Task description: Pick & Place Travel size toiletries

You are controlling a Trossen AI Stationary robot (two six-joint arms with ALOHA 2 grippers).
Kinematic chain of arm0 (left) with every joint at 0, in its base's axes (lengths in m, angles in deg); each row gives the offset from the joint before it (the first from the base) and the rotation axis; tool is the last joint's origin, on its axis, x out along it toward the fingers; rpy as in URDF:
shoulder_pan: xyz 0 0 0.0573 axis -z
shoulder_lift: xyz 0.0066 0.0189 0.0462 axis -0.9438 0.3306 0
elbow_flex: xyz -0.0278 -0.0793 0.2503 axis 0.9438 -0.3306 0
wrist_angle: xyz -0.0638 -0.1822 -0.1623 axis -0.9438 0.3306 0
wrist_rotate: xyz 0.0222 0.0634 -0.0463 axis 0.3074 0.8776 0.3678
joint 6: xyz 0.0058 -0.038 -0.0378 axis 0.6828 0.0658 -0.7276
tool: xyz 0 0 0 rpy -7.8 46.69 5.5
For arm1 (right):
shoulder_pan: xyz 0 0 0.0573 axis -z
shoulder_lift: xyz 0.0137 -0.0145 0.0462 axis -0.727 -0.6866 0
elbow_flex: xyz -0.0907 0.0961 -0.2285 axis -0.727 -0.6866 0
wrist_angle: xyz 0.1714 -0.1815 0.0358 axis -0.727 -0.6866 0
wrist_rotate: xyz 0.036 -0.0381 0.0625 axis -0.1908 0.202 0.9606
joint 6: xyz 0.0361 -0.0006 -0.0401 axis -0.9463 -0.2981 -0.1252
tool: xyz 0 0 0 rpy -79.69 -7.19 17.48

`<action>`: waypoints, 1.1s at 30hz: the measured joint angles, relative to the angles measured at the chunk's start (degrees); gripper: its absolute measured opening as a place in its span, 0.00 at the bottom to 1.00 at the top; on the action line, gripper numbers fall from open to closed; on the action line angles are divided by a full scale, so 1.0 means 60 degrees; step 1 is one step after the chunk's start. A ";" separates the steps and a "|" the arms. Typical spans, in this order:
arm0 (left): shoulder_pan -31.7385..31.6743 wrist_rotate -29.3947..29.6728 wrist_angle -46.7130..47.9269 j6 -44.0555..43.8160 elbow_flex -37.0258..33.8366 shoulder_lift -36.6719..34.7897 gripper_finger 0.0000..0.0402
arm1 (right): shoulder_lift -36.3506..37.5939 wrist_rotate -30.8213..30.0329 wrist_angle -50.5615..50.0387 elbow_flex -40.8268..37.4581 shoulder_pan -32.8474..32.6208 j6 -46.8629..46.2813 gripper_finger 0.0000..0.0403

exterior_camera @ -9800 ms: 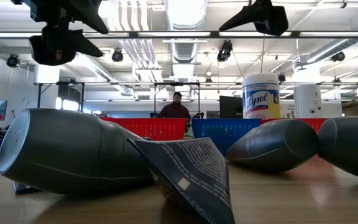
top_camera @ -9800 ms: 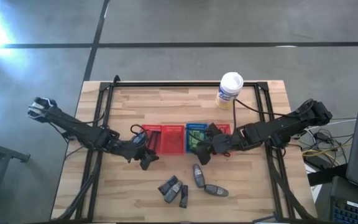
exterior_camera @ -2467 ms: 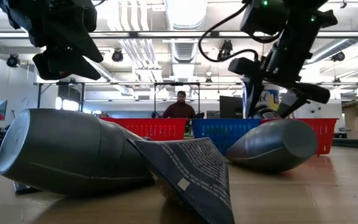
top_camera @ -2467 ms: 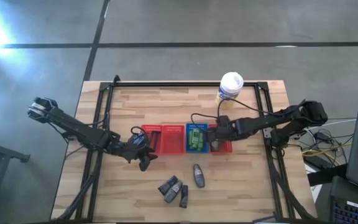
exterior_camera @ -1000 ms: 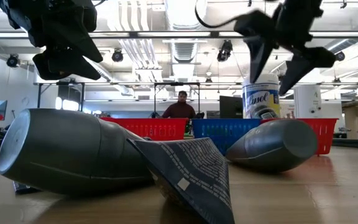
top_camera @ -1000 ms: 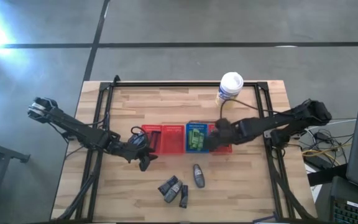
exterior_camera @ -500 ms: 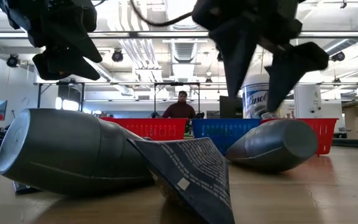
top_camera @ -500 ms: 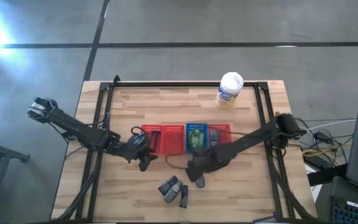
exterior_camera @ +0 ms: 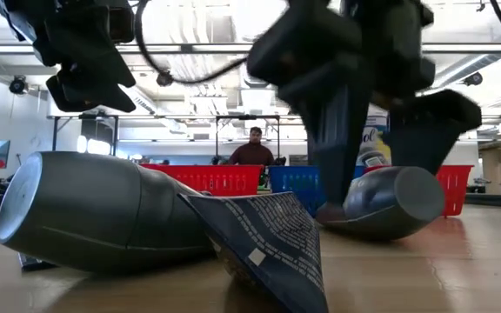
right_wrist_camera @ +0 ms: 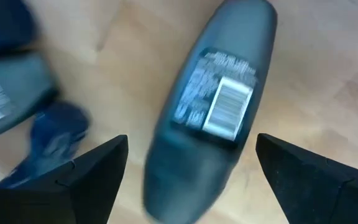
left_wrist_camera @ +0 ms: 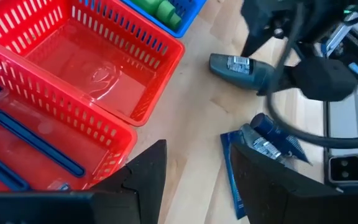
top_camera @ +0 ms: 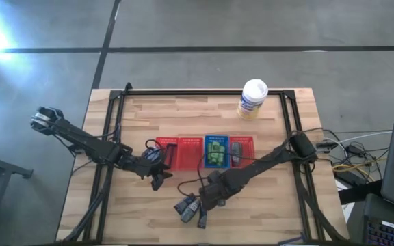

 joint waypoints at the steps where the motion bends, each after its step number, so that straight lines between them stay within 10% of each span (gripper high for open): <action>1: -0.0003 -0.0003 0.0020 0.0063 -0.0004 0.0000 0.45 | -0.0074 0.0028 -0.0001 -0.0014 -0.0003 0.0037 0.87; 12: 0.0000 -0.0007 0.0133 0.0398 -0.0004 -0.0003 0.45 | -0.0161 -0.0192 0.0032 -0.0116 -0.0007 0.0359 0.50; 25: -0.0001 -0.0007 0.0115 0.0278 -0.0010 0.0000 0.45 | 0.3188 -0.4060 -0.2578 -0.0454 -0.0124 -0.1467 0.50; 33: 0.0000 -0.0003 0.0122 0.0148 -0.0011 0.0000 0.45 | 0.5576 -0.4361 -0.2487 -0.3485 0.0771 -0.3082 0.51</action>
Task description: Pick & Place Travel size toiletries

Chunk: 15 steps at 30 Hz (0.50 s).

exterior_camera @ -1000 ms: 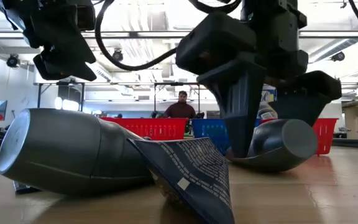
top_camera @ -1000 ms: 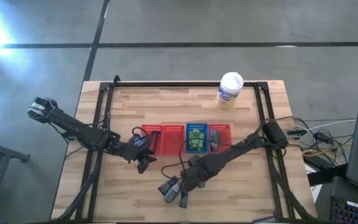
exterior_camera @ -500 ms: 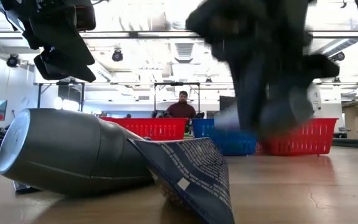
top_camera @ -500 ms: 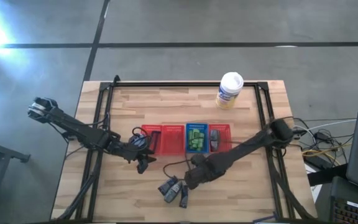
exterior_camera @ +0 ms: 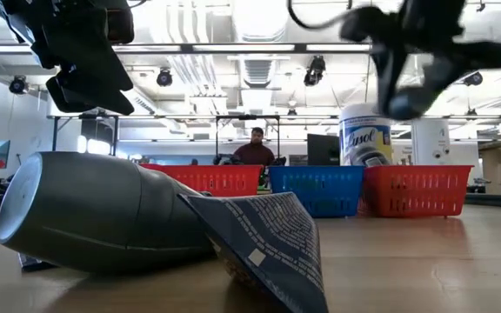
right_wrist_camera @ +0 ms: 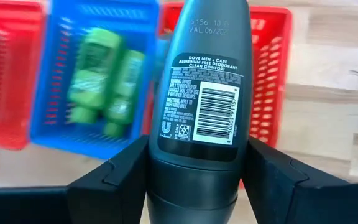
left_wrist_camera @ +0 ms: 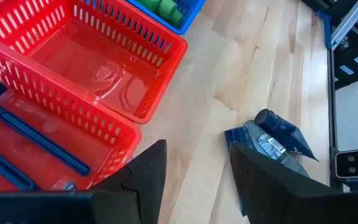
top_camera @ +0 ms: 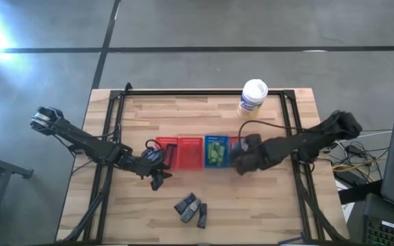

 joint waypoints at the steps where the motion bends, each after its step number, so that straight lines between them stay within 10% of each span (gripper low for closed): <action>1: 0.0000 0.0000 0.0000 0.0000 0.0000 0.0000 0.45 | 0.0149 0.0119 0.0278 -0.0360 0.0151 0.0015 0.51; 15: 0.0000 0.0000 0.0000 -0.0291 0.0003 0.0000 0.45 | 0.0715 0.1046 0.0678 -0.1623 0.0788 0.0315 0.67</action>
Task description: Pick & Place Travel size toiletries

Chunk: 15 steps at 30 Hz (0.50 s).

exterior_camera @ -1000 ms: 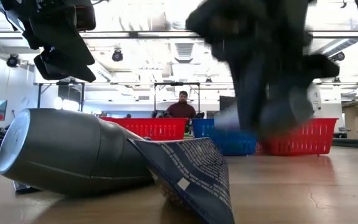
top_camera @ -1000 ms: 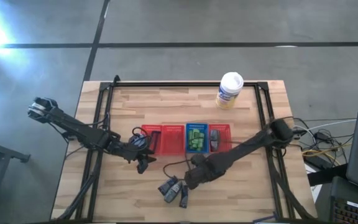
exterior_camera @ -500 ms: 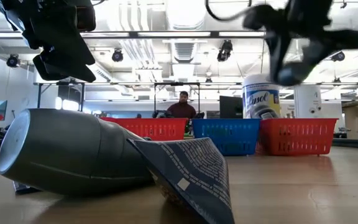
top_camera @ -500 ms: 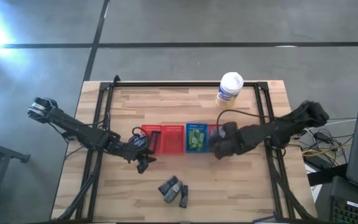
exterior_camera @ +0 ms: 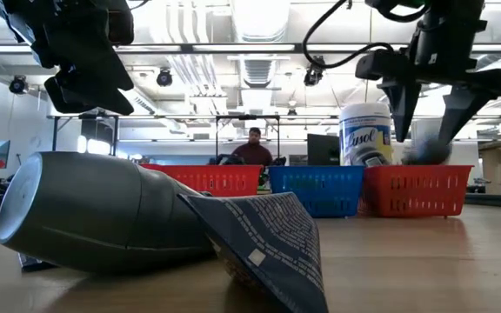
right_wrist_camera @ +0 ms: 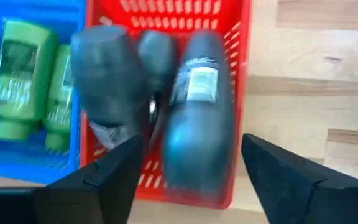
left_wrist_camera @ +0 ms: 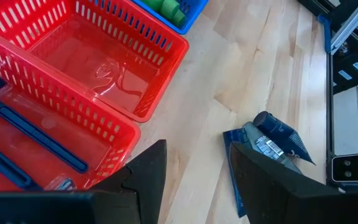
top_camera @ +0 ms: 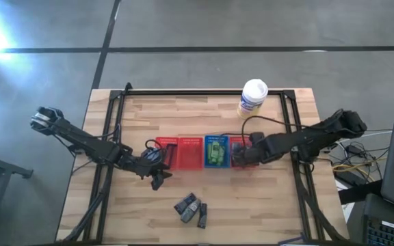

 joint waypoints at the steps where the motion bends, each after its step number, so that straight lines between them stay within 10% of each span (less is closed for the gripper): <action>1: 0.0000 0.0000 0.0000 0.0000 -0.0002 0.0000 0.45 | -0.0007 0.0029 0.0000 0.0030 -0.0003 0.0023 0.70; 15: -0.0001 0.0000 0.0000 -0.0087 -0.0003 0.0000 0.45 | -0.0252 -0.0128 0.1566 0.1492 -0.0780 0.1945 0.85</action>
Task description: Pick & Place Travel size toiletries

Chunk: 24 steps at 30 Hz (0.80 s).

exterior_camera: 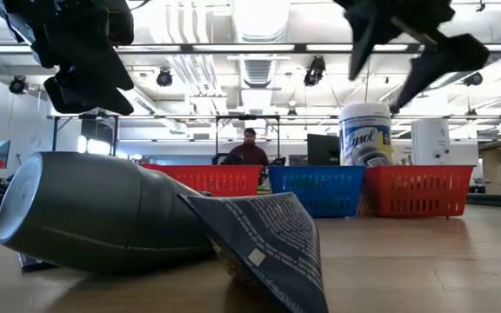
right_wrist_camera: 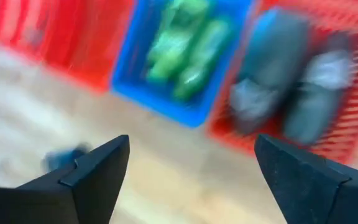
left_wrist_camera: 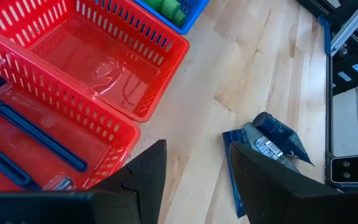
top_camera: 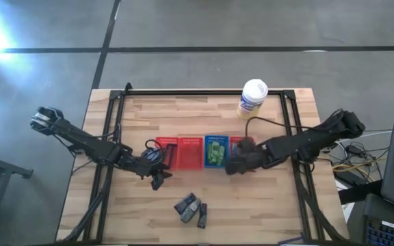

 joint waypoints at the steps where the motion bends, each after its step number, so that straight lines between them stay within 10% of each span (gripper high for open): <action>1: -0.0003 0.0000 0.0000 0.0004 0.0003 0.0000 0.45 | -0.0153 0.0380 0.0316 0.0048 -0.0013 0.0184 0.85; 15: 0.0014 -0.0220 0.0096 -0.1303 0.0003 0.0000 0.45 | -0.3800 0.2570 0.1132 0.2733 -0.0659 0.2051 0.73; 24: 0.0128 -0.0492 0.0265 -0.0940 -0.0083 0.0000 0.45 | -0.5383 0.2475 0.1223 0.4214 -0.1339 0.0622 0.73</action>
